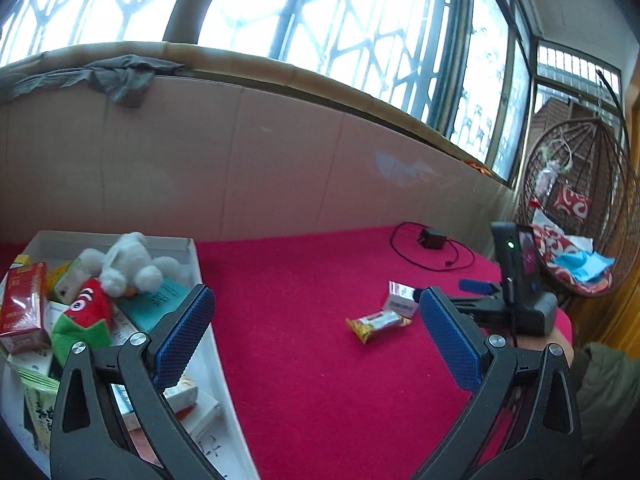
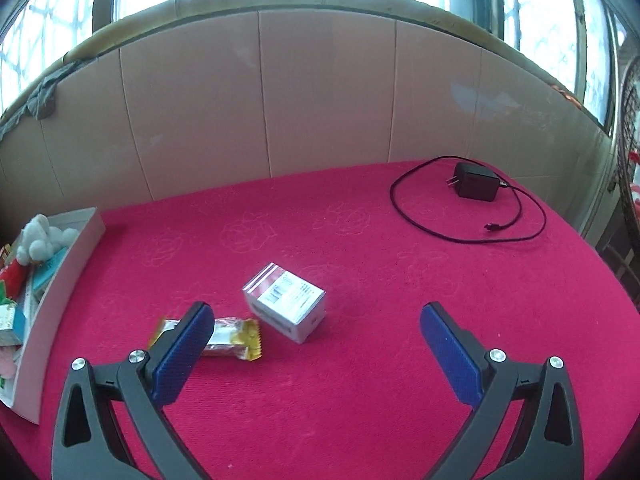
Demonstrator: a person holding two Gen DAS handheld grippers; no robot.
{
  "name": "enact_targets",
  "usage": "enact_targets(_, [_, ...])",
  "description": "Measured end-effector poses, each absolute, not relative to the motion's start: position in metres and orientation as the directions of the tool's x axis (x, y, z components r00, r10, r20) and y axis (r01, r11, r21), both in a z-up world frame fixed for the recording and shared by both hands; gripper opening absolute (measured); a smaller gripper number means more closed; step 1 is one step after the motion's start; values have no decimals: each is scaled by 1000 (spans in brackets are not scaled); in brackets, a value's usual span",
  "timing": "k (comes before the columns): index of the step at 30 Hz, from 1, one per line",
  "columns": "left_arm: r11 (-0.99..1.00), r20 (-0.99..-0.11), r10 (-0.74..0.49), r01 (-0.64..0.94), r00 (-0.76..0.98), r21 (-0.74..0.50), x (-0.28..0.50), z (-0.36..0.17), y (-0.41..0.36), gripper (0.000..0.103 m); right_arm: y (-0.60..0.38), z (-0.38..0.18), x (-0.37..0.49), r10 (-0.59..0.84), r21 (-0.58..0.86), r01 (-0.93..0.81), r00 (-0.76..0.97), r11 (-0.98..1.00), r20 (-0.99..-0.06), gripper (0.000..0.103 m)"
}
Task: Organize objects
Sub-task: 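Withdraw both open tools from the tray toward the snack bar and white box, then grasp the white barcode box with right tool while left tool grasps the yellow snack bar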
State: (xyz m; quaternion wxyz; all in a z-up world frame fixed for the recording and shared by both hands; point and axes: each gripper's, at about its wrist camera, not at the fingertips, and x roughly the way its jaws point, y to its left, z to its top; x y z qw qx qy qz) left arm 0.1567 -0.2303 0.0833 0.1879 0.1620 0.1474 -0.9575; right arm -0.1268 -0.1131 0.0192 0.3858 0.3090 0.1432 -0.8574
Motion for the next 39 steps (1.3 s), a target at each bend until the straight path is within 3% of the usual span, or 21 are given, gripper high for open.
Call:
enact_targets(7, [-932, -440, -224, 323, -870, -164, 127, 66, -209, 103, -145, 1, -141, -588, -79, 853, -420, -516, -692, 103])
enact_targets(11, [-929, -504, -231, 342, -832, -139, 111, 49, -209, 103, -158, -12, -156, -587, -36, 870, -362, -491, -724, 100])
enact_targets(13, [-930, -540, -221, 343, -812, -134, 103, 41, -207, 103, -159, -15, -166, -594, 22, 871, -315, -490, -740, 85])
enact_targets(15, [-932, -570, -213, 339, -793, -124, 96, 34, -202, 103, -158, -18, -170, -596, 50, 877, -282, -478, -752, 54])
enact_targets(20, [-938, -629, -217, 338, -747, -78, 70, 27, -191, 103, -145, -19, -163, -595, 37, 892, -268, -450, -758, 33])
enact_targets(30, [-946, -724, -280, 309, -631, 97, -18, 19, -199, 103, -105, -23, -202, -697, 326, 794, -164, -513, -698, 31])
enact_targets(35, [-959, -755, -260, 253, -601, 128, -52, 7, -202, 103, -105, -23, -208, -715, 363, 785, -142, -503, -684, 31])
enact_targets(39, [-970, -778, -221, 215, -589, 113, -56, 1, -199, 86, -106, -24, -208, -722, 371, 789, -128, -490, -680, 32])
